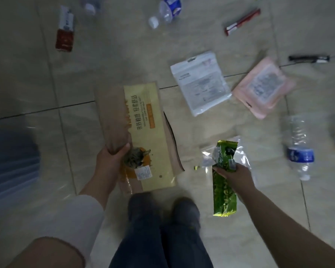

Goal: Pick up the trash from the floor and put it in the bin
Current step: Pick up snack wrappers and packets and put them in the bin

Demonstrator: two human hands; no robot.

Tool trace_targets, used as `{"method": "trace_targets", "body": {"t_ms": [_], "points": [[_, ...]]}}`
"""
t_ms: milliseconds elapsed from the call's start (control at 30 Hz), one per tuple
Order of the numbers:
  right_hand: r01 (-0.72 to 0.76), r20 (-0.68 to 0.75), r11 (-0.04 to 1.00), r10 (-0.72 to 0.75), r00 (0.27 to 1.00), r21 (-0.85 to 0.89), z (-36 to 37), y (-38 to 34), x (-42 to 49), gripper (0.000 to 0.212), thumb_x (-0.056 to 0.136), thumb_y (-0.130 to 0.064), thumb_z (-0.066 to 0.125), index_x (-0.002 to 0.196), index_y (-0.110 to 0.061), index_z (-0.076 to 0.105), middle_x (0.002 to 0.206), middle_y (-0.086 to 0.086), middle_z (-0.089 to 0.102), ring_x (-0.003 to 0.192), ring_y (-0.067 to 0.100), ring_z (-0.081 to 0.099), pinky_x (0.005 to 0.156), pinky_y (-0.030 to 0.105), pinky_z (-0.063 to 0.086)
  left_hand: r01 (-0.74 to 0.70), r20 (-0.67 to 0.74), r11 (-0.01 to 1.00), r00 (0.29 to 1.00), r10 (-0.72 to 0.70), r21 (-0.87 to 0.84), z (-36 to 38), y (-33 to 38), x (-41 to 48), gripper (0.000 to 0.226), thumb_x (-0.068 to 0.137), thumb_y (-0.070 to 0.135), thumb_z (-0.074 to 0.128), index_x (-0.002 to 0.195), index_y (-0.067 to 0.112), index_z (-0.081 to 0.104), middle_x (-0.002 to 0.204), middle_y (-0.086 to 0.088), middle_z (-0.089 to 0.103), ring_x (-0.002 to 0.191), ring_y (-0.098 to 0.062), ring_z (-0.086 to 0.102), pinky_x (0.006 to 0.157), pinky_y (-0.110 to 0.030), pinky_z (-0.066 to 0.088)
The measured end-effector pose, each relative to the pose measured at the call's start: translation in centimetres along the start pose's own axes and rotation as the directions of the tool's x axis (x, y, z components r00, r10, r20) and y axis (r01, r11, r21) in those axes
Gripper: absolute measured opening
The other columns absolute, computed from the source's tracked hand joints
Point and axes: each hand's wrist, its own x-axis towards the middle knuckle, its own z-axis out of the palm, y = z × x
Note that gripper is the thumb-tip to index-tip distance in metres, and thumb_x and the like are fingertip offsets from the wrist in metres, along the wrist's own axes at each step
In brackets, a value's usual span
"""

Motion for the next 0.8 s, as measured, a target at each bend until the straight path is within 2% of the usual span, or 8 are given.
{"method": "trace_targets", "body": {"t_ms": [100,167,233,367,433,533,667,800], "points": [[0.011,-0.033,0.999,-0.013,0.999,-0.05,-2.0,3.2,-0.1,0.024,0.064,-0.034,0.083,0.067,-0.014,0.07,0.084,0.017,0.073,0.083,0.029,0.068,0.082,0.036,0.047,0.024,0.207,0.999,0.978,-0.033,0.045,3.0,0.2,-0.8,0.038,0.064,0.024,0.076,0.1,0.014,0.069,0.097,-0.007,0.076,0.089,-0.024,0.072,0.073,-0.034,0.058],[0.016,-0.085,0.983,-0.032,0.996,-0.183,-2.7,4.7,1.0,0.041,0.062,-0.041,0.083,0.085,-0.009,0.074,0.109,0.012,0.067,0.11,0.03,0.057,0.093,0.029,0.031,0.049,0.351,0.994,0.933,-0.082,0.101,4.6,-0.3,-0.4,0.039,0.062,0.025,0.075,0.1,0.015,0.071,0.097,-0.006,0.077,0.089,-0.022,0.073,0.067,-0.03,0.059],[0.024,-0.179,0.975,-0.064,0.982,-0.221,-3.0,5.6,3.1,0.053,0.061,-0.039,0.084,0.102,-0.008,0.071,0.129,0.009,0.051,0.125,0.03,0.038,0.092,0.023,0.022,0.047,0.4,0.986,0.91,-0.108,0.159,5.8,-1.0,1.0,0.032,0.064,0.025,0.075,0.095,0.019,0.073,0.095,-0.004,0.077,0.087,-0.021,0.073,0.061,-0.026,0.058],[0.085,-0.234,0.965,-0.145,0.961,-0.247,-2.3,6.6,8.4,0.047,0.066,-0.033,0.082,0.105,-0.008,0.07,0.133,0.011,0.041,0.126,0.033,0.032,0.102,0.038,0.035,0.027,0.213,0.963,0.973,-0.087,0.268,8.3,-3.7,5.2,0.02,0.073,0.022,0.074,0.092,0.021,0.067,0.079,0.004,0.076,0.07,-0.012,0.073,0.051,-0.022,0.055],[0.056,-0.248,0.961,-0.126,0.961,-0.272,-1.3,6.8,9.9,0.04,0.072,-0.029,0.076,0.106,-0.01,0.066,0.124,0.015,0.049,0.115,0.036,0.047,0.089,0.038,0.041,0.003,0.114,0.936,0.992,-0.046,0.351,9.3,-4.9,6.5,0.02,0.073,0.025,0.075,0.09,0.021,0.065,0.072,0.011,0.071,0.062,-0.008,0.068,0.045,-0.019,0.05],[-0.008,-0.257,0.99,-0.029,0.966,-0.14,-1.4,7.1,9.7,0.033,0.078,-0.02,0.067,0.107,-0.012,0.053,0.102,0.017,0.062,0.091,0.037,0.06,0.071,0.036,0.044,-0.031,0.046,0.86,0.999,0.009,0.509,10.4,-5.2,6.0,0.044,0.074,0.028,0.074,0.113,0.014,0.059,0.095,0.002,0.064,0.074,-0.009,0.059,0.055,-0.023,0.048],[-0.025,-0.233,0.995,0.048,0.971,0.102,-5.1,6.7,6.8,0.057,0.073,-0.013,0.075,0.12,-0.011,0.042,0.094,0.007,0.058,0.081,0.024,0.055,0.07,0.031,0.045,-0.025,0.056,0.846,0.998,-0.005,0.533,11.9,-2.3,2.8,0.049,0.076,0.026,0.072,0.12,0.007,0.059,0.115,-0.012,0.066,0.098,-0.027,0.063,0.087,-0.041,0.053],[-0.04,-0.174,0.994,0.058,0.983,0.104,-11.1,4.0,4.5,0.033,0.073,-0.019,0.076,0.102,-0.012,0.06,0.088,0.006,0.06,0.078,0.022,0.054,0.067,0.027,0.041,-0.065,0.141,0.854,0.99,-0.009,0.516,13.9,3.3,-1.3,0.027,0.072,0.036,0.074,0.095,0.024,0.066,0.097,0.002,0.071,0.086,-0.014,0.067,0.069,-0.032,0.055]]}}
